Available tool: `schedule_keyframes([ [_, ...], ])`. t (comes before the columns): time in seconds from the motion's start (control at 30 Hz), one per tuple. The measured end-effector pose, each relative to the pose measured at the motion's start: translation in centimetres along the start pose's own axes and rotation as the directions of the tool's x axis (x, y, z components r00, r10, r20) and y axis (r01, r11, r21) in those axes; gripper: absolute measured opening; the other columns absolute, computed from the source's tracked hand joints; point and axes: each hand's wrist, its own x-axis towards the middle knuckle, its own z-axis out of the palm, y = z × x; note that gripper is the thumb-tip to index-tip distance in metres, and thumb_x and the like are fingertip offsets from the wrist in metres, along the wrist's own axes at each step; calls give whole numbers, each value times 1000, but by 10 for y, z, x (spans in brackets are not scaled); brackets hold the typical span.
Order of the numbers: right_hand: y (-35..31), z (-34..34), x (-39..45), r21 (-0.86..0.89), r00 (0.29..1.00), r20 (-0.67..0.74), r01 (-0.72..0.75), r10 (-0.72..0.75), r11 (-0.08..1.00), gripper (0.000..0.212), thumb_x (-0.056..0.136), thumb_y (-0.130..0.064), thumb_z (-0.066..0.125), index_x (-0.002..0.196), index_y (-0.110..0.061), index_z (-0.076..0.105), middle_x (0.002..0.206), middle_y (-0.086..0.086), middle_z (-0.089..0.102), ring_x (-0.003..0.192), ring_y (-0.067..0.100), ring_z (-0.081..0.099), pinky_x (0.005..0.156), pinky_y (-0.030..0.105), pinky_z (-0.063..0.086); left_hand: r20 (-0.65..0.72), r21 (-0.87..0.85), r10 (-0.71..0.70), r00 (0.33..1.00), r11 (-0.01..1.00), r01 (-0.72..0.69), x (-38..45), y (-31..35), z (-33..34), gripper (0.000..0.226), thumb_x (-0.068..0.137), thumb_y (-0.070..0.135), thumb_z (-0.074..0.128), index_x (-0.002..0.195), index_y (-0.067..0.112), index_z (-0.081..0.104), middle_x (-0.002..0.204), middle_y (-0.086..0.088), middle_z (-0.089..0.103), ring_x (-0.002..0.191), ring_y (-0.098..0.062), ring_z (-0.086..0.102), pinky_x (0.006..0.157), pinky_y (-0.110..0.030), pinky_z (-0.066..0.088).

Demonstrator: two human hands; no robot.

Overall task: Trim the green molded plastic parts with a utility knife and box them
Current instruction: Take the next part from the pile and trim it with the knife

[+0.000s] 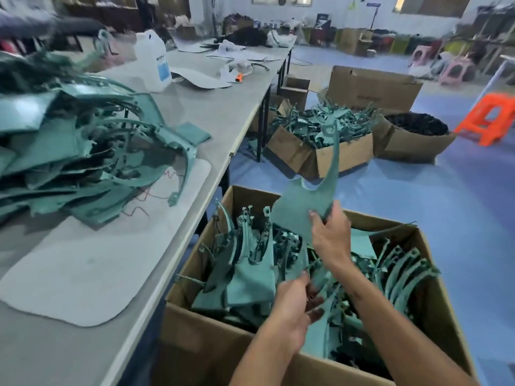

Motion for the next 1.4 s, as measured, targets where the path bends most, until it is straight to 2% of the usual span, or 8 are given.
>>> schedule_keyframes([
  [0.27, 1, 59, 144, -704, 900, 426, 391, -88, 593, 27, 95, -9, 66, 107, -13, 42, 98, 14, 60, 85, 37, 60, 67, 49, 54, 6, 463, 375, 927, 821, -334, -54, 57, -93, 14, 102, 20, 60, 106, 29, 70, 105, 4, 75, 91, -9, 73, 73, -31, 61],
  [0.43, 26, 105, 151, -781, 848, 529, 502, -36, 372, 17, 97, 8, 46, 106, -3, 56, 102, 19, 61, 96, 40, 60, 67, 47, 47, 12, 757, 825, 565, 362, -544, -81, 98, -154, 25, 95, 26, 64, 107, 48, 68, 109, 32, 69, 100, 10, 66, 83, -20, 52],
  [0.53, 42, 131, 151, -790, 834, 551, 526, -12, 314, 21, 94, 13, 47, 92, -5, 58, 88, 15, 57, 95, 39, 66, 68, 45, 48, 86, 946, 915, 395, 49, -321, -95, 112, -200, 27, 87, 43, 53, 110, 39, 68, 123, 24, 66, 125, 3, 56, 92, -30, 49],
  [0.67, 60, 163, 156, -793, 864, 502, 480, -43, 374, 24, 91, 18, 46, 101, 1, 59, 95, 19, 63, 96, 41, 67, 69, 45, 48, -2, 994, 738, 675, -73, 83, -90, 111, -246, 87, 73, 72, 33, 143, 27, 55, 160, 14, 35, 153, -18, 23, 120, -57, 26],
  [0.73, 71, 172, 165, -791, 863, 505, 455, 18, 409, 30, 93, 19, 44, 114, 4, 59, 107, 23, 67, 99, 41, 67, 74, 46, 53, 10, 969, 682, 732, -188, 162, -83, 106, -252, 86, 79, 78, 28, 140, 26, 60, 156, 6, 43, 143, -27, 43, 111, -60, 32],
  [1.03, 98, 171, 185, -862, 862, 447, 343, 239, 372, 13, 99, -4, 55, 105, -3, 66, 107, 17, 70, 102, 36, 68, 86, 42, 57, 88, 923, 795, 600, -292, 251, -58, 102, -259, 90, 62, 82, 52, 129, 25, 71, 144, -6, 60, 125, -35, 62, 95, -65, 44],
  [1.23, -44, 210, 167, -269, 912, 258, 385, -319, 883, 44, 104, -31, 58, 71, -4, 71, 61, 7, 68, 56, 29, 61, 56, 40, 50, 76, 944, 788, 611, -254, 212, -54, 96, -264, 88, 64, 81, 54, 133, 28, 68, 148, -2, 57, 132, -31, 58, 101, -62, 37],
  [1.4, -140, 267, 95, -102, 781, 624, 135, -42, 986, 50, 90, -49, 72, 74, -3, 77, 56, 4, 71, 38, 14, 56, 40, 19, 41, 22, 966, 717, 696, -194, 169, -62, 104, -259, 88, 72, 91, 37, 149, 49, 43, 166, 16, 25, 153, -17, 28, 117, -51, 15],
])
